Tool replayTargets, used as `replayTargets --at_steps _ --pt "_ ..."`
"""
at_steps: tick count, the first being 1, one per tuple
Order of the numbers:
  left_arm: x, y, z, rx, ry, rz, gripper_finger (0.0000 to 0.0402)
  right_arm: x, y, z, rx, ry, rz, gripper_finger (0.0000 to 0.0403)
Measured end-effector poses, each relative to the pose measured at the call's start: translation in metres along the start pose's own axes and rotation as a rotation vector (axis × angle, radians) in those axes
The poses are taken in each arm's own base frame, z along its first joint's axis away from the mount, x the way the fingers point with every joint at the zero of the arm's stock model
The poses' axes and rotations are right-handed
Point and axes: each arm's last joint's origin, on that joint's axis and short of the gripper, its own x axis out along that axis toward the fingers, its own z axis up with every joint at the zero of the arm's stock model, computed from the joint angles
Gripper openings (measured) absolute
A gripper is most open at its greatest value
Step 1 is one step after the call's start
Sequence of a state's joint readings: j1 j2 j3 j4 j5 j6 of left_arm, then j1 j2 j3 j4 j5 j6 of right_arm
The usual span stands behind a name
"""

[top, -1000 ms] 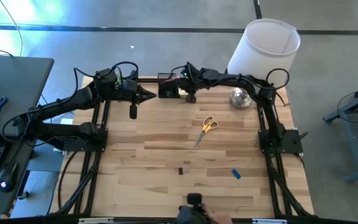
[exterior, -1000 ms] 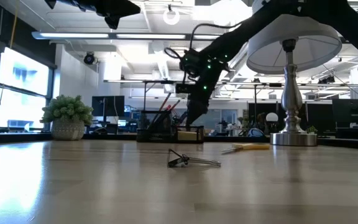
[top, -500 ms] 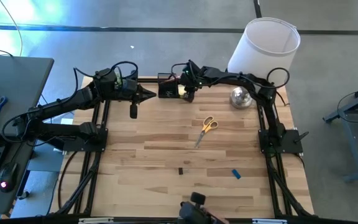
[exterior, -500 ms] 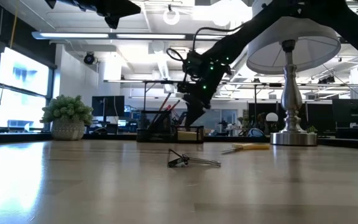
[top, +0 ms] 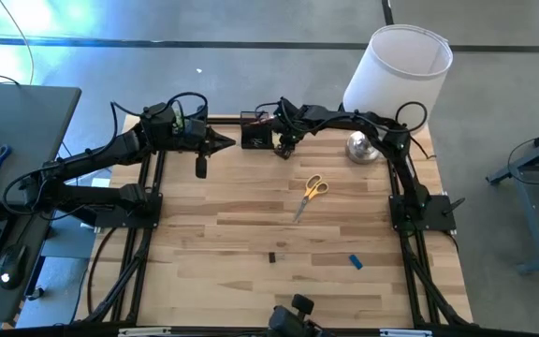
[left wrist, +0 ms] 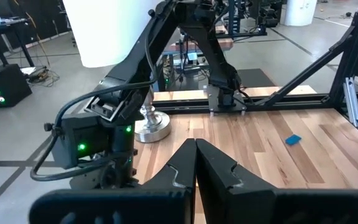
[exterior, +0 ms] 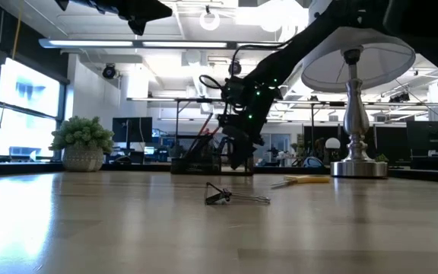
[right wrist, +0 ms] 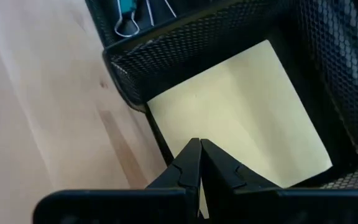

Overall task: Pick and place office supplies into organizer
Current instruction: Put the sticky notes into the right slot of the desk organizer, then put the scissor into the top left slot of the desk organizer

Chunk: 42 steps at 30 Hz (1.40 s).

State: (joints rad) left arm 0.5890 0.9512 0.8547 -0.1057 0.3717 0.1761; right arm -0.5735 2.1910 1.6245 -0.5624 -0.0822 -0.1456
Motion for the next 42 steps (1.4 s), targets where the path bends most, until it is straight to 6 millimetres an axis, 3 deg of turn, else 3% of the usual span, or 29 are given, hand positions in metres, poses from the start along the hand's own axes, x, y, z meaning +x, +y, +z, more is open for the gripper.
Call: replayTargets --at_steps 6,10,18,24,32,36,42 --pt "0.0 0.0 0.0 0.0 0.002 0.0 0.0001 -0.003 0.003 -0.001 0.006 0.02 0.021 0.0001" --pt "0.0 0.0 0.0 0.0 0.003 -0.001 0.0001 -0.011 0.007 0.011 -0.017 -0.014 0.02 0.0001" --pt "0.0 0.0 -0.002 -0.004 0.016 -0.004 0.0001 -0.055 0.026 0.041 -0.059 0.026 -0.012 0.0001" --pt "0.0 -0.001 -0.003 -0.01 0.031 -0.006 0.0001 -0.084 0.057 0.046 -0.085 0.137 -0.051 0.0001" --pt "0.0 -0.001 -0.007 -0.025 0.067 -0.013 0.0001 -0.083 0.109 0.016 -0.132 0.364 -0.072 0.0001" --pt "0.0 -0.002 -0.008 -0.029 0.078 -0.015 0.0001 -0.096 0.131 -0.005 -0.132 0.321 -0.066 0.0001" --pt "0.0 -0.002 -0.007 -0.032 0.074 -0.015 0.0001 -0.121 0.15 -0.061 -0.031 0.16 -0.037 0.0002"
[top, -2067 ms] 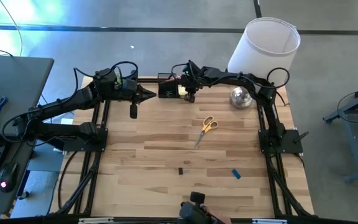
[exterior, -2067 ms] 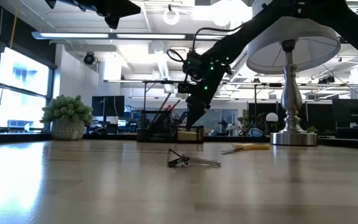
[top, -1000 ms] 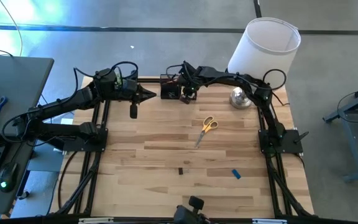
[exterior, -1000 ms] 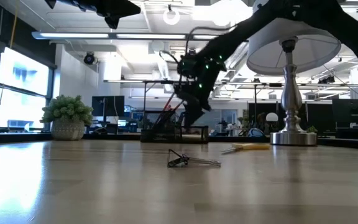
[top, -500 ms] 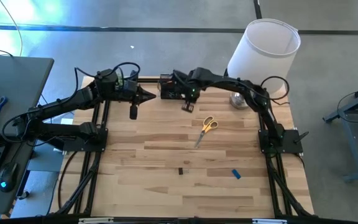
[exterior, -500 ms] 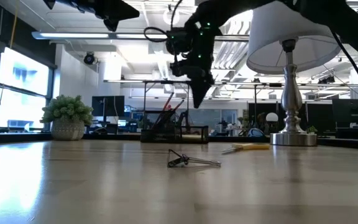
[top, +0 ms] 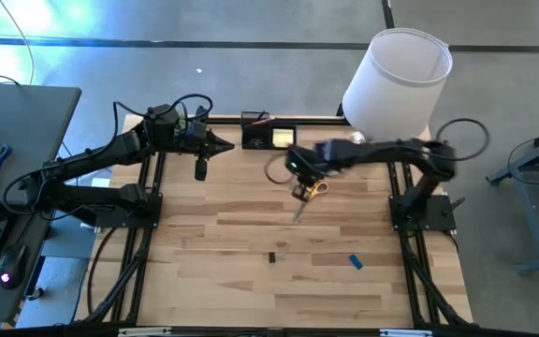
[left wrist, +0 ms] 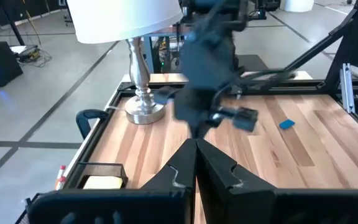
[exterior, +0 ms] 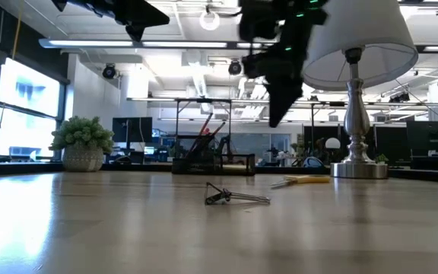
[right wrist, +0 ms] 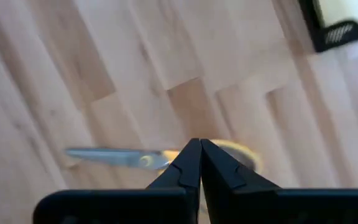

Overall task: Pick and place office supplies into organizer
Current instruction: Put the scissor into the top left slot of the desk organizer

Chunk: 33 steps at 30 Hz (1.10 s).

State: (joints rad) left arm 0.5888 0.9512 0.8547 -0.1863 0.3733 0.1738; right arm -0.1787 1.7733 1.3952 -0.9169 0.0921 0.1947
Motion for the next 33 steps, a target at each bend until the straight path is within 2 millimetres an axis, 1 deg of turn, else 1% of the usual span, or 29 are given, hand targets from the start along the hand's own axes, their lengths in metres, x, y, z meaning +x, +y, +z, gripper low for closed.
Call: replayTargets --at_steps 5,8,11,15,18,21,23,25,26,28,30,32,33 --pt "0.003 0.0 -0.001 -0.026 0.0 -0.018 0.0001 0.0 0.016 -0.053 0.093 -0.126 0.056 0.0002" --pt "0.009 0.002 -0.004 -0.04 0.017 -0.046 0.0001 0.003 0.024 -0.085 0.128 -0.194 0.018 0.0002" --pt "0.02 0.005 -0.007 -0.071 0.025 -0.047 0.0001 0.005 0.031 -0.111 0.159 -0.277 -0.024 0.0002" --pt "0.044 0.002 -0.009 -0.096 0.008 -0.082 0.0001 0.003 0.038 -0.137 0.163 -0.38 -0.025 0.0002" --pt "0.064 -0.007 -0.011 -0.077 0.003 -0.087 0.0001 0.002 0.041 -0.151 0.144 -0.43 -0.043 0.0002" --pt "0.086 -0.018 -0.009 -0.077 0.013 0.016 0.0008 0.001 0.042 -0.161 0.141 -0.495 -0.126 0.0002" --pt "0.099 -0.024 -0.006 -0.063 0.013 0.092 0.0022 -0.002 0.044 -0.167 0.149 -0.564 -0.189 0.0002" --pt "0.112 -0.033 -0.007 -0.055 0.041 0.124 0.0044 -0.004 0.048 -0.174 0.154 -0.62 -0.231 0.0002" --pt "0.119 -0.037 -0.006 -0.052 0.044 0.134 0.0057 -0.004 0.049 -0.178 0.154 -0.636 -0.235 0.0001" --pt "0.133 -0.044 -0.009 -0.049 0.081 0.143 0.0085 -0.002 0.051 -0.183 0.148 -0.646 -0.237 0.0001" --pt "0.145 -0.048 -0.008 -0.053 0.09 0.14 0.0113 0.002 0.05 -0.186 0.145 -0.637 -0.226 0.0001" --pt "0.158 -0.047 -0.005 -0.063 0.087 0.131 0.0137 0.005 0.049 -0.189 0.145 -0.614 -0.214 0.0001" --pt "0.162 -0.047 -0.009 -0.068 0.118 0.119 0.0148 0.007 0.048 -0.189 0.153 -0.61 -0.208 0.0001"
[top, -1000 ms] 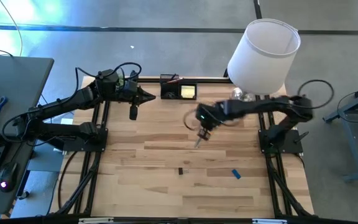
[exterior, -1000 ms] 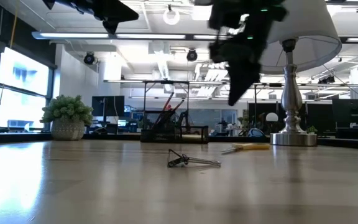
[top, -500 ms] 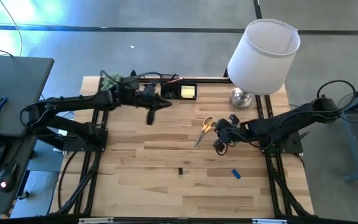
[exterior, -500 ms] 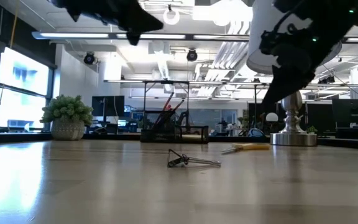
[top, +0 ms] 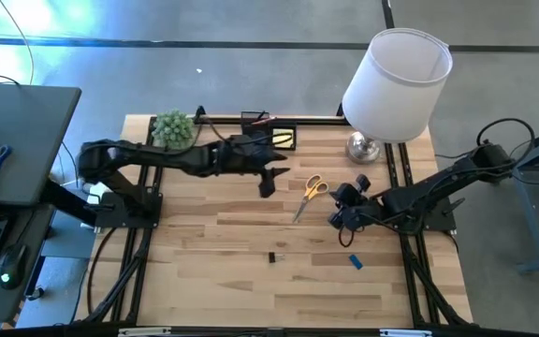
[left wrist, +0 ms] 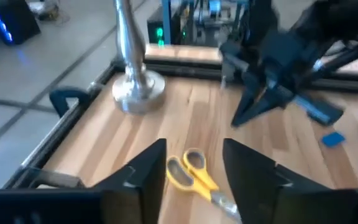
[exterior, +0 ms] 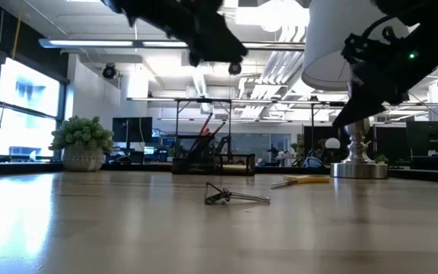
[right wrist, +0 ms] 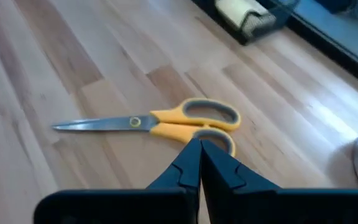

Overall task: Pick and place office supplies into organizer
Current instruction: Put the scissor into the top left slot of the desk organizer

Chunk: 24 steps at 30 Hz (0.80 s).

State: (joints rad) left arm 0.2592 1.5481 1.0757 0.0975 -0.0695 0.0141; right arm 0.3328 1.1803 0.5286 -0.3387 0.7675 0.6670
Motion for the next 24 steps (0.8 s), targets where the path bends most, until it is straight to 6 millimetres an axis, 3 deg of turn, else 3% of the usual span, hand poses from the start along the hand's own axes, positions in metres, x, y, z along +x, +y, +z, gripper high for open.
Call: replayTargets --at_steps 3,7,14,19,24 --pt "0.016 0.0 -0.005 0.0 0.046 -0.016 0.017 0.002 -0.002 -0.002 0.012 0.032 0.011 0.0002" --pt "0.014 0.0 0.0 0.029 0.078 0.002 0.0178 0.012 -0.008 0.001 0.028 0.138 0.091 0.0011" --pt "-0.026 0.004 0.022 0.095 0.072 0.029 0.0152 0.034 -0.031 0.015 0.033 0.217 0.163 0.0061" --pt "-0.053 0.008 0.027 0.137 0.109 0.093 0.0119 0.049 -0.054 0.022 0.187 0.246 0.1 0.009" --pt "-0.063 0.009 0.029 0.184 0.125 0.098 0.0084 0.064 -0.066 0.022 0.26 0.299 0.128 0.0096"
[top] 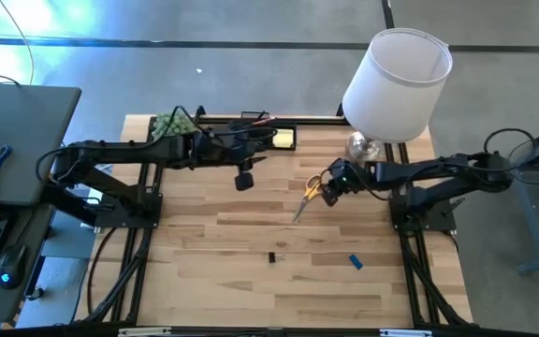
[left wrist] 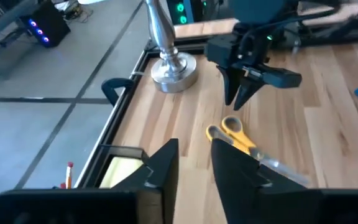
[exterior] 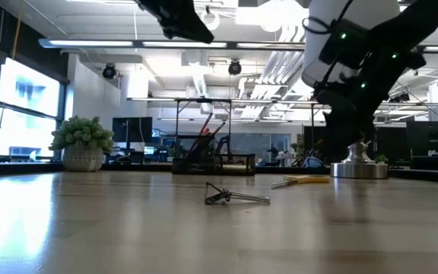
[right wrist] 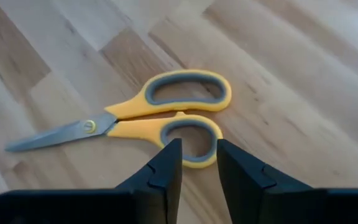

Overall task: Pick and place office supplies into organizer
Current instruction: Put the scissor into the top left slot of the desk organizer

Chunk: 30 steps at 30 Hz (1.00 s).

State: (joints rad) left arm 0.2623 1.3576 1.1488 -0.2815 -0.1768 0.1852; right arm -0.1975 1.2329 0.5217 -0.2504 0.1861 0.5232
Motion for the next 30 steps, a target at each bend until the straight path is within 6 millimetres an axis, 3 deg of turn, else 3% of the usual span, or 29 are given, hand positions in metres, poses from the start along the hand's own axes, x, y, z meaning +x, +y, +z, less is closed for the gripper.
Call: replayTargets --at_steps 6,13,24,30 --pt "-0.004 0.0 -0.003 0.062 0.027 -0.021 0.0045 0.025 0.001 -0.001 -0.003 0.104 -0.012 0.0097" --pt "-0.015 0.003 -0.003 0.084 -0.027 -0.049 0.0004 0.034 0.006 0.009 -0.061 0.182 -0.129 0.0097" --pt "-0.04 0.032 -0.024 -0.021 -0.063 -0.033 0.0014 0.056 0.005 0.009 -0.068 0.267 -0.134 0.0095" --pt "-0.048 0.035 -0.03 -0.028 -0.069 -0.025 0.0001 0.055 0.007 0.012 -0.118 0.27 -0.135 0.0062"
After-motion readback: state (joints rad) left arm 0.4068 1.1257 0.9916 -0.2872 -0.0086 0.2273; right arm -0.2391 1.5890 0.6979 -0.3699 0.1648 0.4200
